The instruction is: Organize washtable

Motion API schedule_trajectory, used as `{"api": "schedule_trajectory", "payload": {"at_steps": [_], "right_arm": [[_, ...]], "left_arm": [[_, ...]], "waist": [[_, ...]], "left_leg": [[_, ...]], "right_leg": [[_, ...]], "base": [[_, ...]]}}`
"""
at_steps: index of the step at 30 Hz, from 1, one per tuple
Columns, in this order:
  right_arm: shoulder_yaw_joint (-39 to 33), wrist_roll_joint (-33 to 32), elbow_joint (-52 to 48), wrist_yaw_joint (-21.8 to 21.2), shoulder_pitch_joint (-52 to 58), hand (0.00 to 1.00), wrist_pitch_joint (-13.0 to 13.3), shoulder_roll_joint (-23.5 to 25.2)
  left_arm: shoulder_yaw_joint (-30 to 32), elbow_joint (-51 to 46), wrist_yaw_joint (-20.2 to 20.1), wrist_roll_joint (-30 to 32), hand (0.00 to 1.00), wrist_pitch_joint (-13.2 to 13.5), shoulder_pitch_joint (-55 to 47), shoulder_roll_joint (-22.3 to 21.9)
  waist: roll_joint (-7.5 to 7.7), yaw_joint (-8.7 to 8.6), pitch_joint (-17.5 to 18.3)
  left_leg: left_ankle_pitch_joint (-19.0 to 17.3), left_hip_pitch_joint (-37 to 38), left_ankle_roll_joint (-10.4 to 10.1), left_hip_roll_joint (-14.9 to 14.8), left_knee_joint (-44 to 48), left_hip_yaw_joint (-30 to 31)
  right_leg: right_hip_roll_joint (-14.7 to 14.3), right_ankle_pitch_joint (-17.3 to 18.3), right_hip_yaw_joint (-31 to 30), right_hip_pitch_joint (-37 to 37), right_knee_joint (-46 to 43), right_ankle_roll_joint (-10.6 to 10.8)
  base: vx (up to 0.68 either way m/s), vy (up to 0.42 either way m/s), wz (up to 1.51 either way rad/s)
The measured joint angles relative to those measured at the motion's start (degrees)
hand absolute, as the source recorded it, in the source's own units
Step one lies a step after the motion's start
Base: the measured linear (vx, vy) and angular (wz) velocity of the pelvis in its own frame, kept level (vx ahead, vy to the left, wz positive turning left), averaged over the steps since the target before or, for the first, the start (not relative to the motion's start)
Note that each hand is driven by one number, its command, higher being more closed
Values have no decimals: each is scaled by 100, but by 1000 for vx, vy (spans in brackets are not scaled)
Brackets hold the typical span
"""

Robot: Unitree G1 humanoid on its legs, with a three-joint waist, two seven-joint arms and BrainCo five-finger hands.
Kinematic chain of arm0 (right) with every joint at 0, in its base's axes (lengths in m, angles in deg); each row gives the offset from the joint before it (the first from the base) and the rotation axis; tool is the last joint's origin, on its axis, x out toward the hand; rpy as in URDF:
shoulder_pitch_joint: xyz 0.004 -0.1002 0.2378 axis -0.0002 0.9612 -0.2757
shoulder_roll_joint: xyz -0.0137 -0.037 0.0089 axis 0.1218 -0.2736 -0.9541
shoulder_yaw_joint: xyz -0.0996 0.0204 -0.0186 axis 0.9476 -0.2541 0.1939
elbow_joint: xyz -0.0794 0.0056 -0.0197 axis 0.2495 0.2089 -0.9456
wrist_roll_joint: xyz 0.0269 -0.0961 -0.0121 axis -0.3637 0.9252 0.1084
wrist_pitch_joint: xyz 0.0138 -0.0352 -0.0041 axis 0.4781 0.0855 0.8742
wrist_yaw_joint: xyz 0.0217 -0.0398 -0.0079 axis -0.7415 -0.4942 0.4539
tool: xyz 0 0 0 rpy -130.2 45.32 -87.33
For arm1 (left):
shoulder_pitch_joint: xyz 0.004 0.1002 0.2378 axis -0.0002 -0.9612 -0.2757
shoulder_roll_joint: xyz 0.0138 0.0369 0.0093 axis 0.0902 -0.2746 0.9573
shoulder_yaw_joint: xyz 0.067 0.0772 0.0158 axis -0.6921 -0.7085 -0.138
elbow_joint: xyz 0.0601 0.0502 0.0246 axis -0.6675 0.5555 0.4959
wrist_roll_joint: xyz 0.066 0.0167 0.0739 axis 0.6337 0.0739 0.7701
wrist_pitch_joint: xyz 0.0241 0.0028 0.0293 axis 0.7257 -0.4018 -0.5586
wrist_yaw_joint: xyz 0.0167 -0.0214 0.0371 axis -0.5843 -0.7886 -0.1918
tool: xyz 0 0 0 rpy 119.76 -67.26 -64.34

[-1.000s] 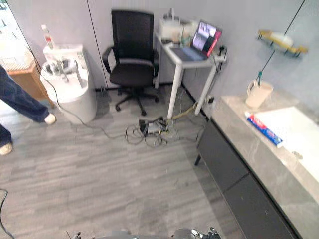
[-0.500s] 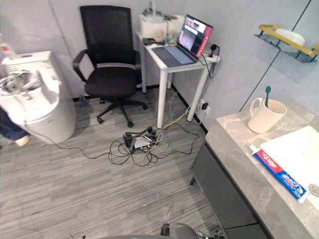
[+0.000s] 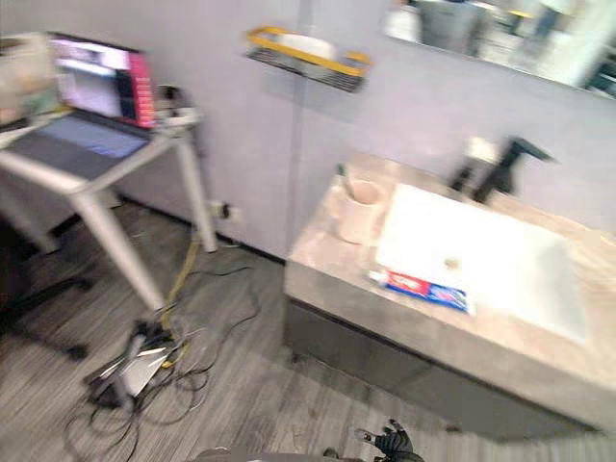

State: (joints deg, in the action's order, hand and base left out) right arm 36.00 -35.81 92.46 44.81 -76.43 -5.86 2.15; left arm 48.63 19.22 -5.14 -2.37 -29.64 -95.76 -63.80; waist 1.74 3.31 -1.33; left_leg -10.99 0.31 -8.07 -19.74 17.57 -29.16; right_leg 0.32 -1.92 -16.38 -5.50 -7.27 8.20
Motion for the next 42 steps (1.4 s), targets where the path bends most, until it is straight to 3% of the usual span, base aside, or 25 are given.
{"api": "schedule_trajectory", "payload": {"at_steps": [2,4,5,6,7,8,9,10,11,12,13,14,15,17,21,23,25,26,31,39,42], "right_arm": [[-129,-170,-145,10,32,0,-4,64],[-222,-353,-316,-10,33,0,0,80],[-242,-416,-384,-24,32,0,7,95],[-214,-440,-381,-28,60,0,10,78],[-190,-437,-376,-53,64,0,6,62],[-192,-444,-405,-70,66,0,-3,46],[-162,-425,-481,-90,90,0,-21,-18],[-135,-424,-521,-91,104,0,-20,-23],[-115,-400,-535,-82,199,0,-22,-10],[-199,-394,-479,-98,211,0,-30,-11],[-244,-393,-468,-95,210,0,-23,-11],[-340,-385,-259,-92,145,0,-25,-122],[-376,-380,-28,-91,15,0,-47,-253],[-472,-370,97,-72,-75,0,-69,-322],[-414,-326,549,-35,62,0,-109,-652],[-427,-330,692,-6,162,0,-132,-725],[-442,-336,769,32,190,0,-135,-745],[-303,-327,533,47,365,0,-122,-628],[-310,-327,537,47,365,0,-120,-628],[-137,-341,776,79,366,0,17,-743],[43,-345,823,111,279,0,32,-858]], "left_arm": [[-163,33,-49,20,0,4,250,82],[-371,38,-98,25,0,41,536,7],[-405,18,-171,23,0,72,646,-159],[-375,-9,-207,7,0,112,671,-263],[-371,37,-214,-38,0,110,675,-344],[-283,95,-272,-83,0,41,651,-392],[-177,38,-305,-162,0,34,572,-409],[-121,-3,-305,-218,0,38,525,-412],[-11,-110,-299,-303,0,41,402,-382],[72,11,-301,-414,0,35,335,-369],[88,111,-296,-460,0,28,338,-367],[66,220,-300,-490,0,32,318,-342],[-18,285,-301,-485,0,49,327,-330],[-215,462,-300,-487,0,44,386,-227],[-699,467,-305,-683,0,60,465,-179],[-1074,461,-331,-924,0,117,422,-150],[-1270,467,-342,-936,0,141,362,-135],[-1382,442,-453,-907,0,166,315,-25],[-1379,447,-453,-907,0,167,315,-24],[-1303,567,-452,-929,0,243,296,104],[-836,683,-446,-928,0,217,-2,293]], "waist": [[4,-137,5],[-84,-271,-51],[-166,-265,-140],[-90,-259,-195],[-99,-229,-194],[-168,-237,-145],[-242,-237,-75],[-189,-247,-77],[-33,-215,-35],[-11,-135,-10],[-35,-139,79],[-153,-55,154],[-224,-76,181],[-290,-169,175],[-305,-245,102],[-392,-238,115],[-408,-241,90],[-431,-235,-100],[-432,-234,-99],[-365,-145,-113],[-407,-72,-96]], "left_leg": [[-5,179,-7,90,-113,-350],[-72,293,-2,154,-100,-79],[-311,402,-55,194,-27,276],[-601,418,19,286,207,316],[-690,414,57,331,303,378],[-717,413,122,318,284,317],[-667,402,107,175,268,72],[-654,410,85,189,280,-8],[-661,485,14,349,283,-160],[-714,499,-37,376,261,-198],[-727,457,6,459,125,5],[-702,405,253,761,-211,572],[-601,444,315,823,-429,645],[-496,451,242,781,-451,584],[-380,399,367,904,-109,1475],[-369,403,360,977,-190,1615],[-369,431,358,1064,-362,1649],[-551,927,388,1295,-932,1811],[-550,924,389,1297,-927,1840],[-512,897,446,1468,-736,2663],[-504,779,458,1499,-800,3035]], "right_leg": [[-29,-20,-58,-198,-77,-18],[-106,28,125,-382,-374,-95],[-167,190,425,-403,-628,-314],[-135,446,740,-447,-809,-455],[-129,484,754,-479,-785,-458],[-25,693,1099,-531,-722,-662],[262,899,1840,-822,-1479,-941],[438,999,2143,-957,-1968,-1044],[722,1174,2610,-913,-2106,-1099],[599,1096,2575,-844,-1707,-579],[474,948,2504,-792,-1468,-606],[261,631,2258,-765,-944,-626],[118,368,2088,-730,-548,-642],[-36,129,1993,-628,-147,-636],[19,-41,1910,-174,365,-578],[49,-181,1896,-82,645,-551],[84,-399,1805,-13,995,-509],[192,-613,1692,222,1325,-356],[201,-613,1723,239,1326,-355],[454,-503,2250,542,1336,-290],[539,-466,2603,508,1337,-272]], "base": [[-41,78,-131],[-70,-76,-89],[-78,-100,-72],[-132,-97,-78],[-171,-32,-71],[-153,-37,-76],[-97,-23,-67],[-1,-65,-66],[26,-41,-79],[40,-27,-85],[48,31,-112],[40,65,-119],[54,67,-112],[96,-4,-52],[89,19,-2],[53,74,-2],[34,73,-12],[13,31,-11],[0,0,3],[-11,7,36],[-26,-17,38]]}}
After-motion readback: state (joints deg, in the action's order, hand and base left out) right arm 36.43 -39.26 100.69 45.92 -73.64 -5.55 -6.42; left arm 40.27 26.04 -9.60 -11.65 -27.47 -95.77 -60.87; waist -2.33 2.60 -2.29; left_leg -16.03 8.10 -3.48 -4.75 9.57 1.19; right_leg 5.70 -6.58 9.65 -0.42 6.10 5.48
